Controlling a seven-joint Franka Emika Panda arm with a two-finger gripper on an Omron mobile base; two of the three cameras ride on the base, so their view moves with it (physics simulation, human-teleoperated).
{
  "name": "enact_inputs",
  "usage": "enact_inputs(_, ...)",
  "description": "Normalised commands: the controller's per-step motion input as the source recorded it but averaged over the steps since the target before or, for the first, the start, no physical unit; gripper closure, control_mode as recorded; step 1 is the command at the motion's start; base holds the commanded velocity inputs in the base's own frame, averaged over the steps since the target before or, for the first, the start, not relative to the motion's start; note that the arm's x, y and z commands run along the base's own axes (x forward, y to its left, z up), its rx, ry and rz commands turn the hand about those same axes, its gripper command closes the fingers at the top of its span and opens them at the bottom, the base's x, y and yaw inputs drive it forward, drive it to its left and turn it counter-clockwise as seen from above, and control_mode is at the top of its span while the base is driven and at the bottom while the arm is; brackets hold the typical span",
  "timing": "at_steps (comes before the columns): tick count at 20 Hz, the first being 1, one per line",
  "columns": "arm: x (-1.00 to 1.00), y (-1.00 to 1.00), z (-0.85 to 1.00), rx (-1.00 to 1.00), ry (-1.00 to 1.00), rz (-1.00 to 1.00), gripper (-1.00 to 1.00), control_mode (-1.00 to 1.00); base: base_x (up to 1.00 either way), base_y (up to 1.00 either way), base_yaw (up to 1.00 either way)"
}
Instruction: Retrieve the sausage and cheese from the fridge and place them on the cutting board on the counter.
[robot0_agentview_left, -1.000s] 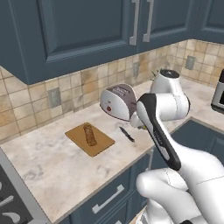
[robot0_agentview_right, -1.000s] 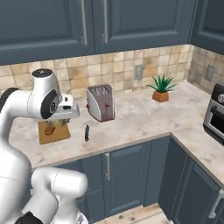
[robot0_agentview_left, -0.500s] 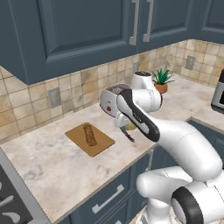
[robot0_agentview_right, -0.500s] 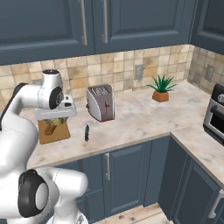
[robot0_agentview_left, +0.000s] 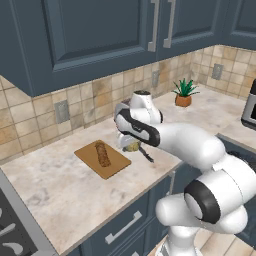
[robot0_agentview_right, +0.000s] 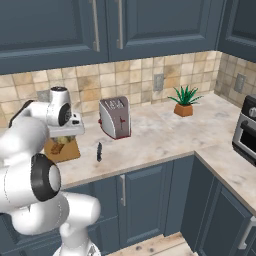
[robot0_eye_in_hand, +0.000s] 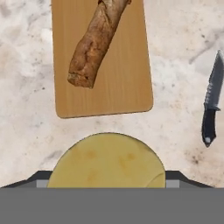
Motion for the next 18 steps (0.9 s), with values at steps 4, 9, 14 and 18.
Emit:
enact_inputs(4, 0.54, 0.18, -0.37, 0.0, 0.04, 0.0, 1.0, -1.0, 0.0, 0.0, 0.0)
enact_inputs(9, 0.47, 0.16, -0.4, 0.0, 0.03, 0.0, 1.0, -1.0, 0.0, 0.0, 0.0)
enact_inputs(14, 0.44, 0.21, -0.43, 0.0, 0.01, 0.0, 1.0, -1.0, 0.0, 0.0, 0.0)
enact_inputs(18, 0.55, 0.24, -0.4, 0.0, 0.0, 0.0, 1.0, -1.0, 0.0, 0.0, 0.0)
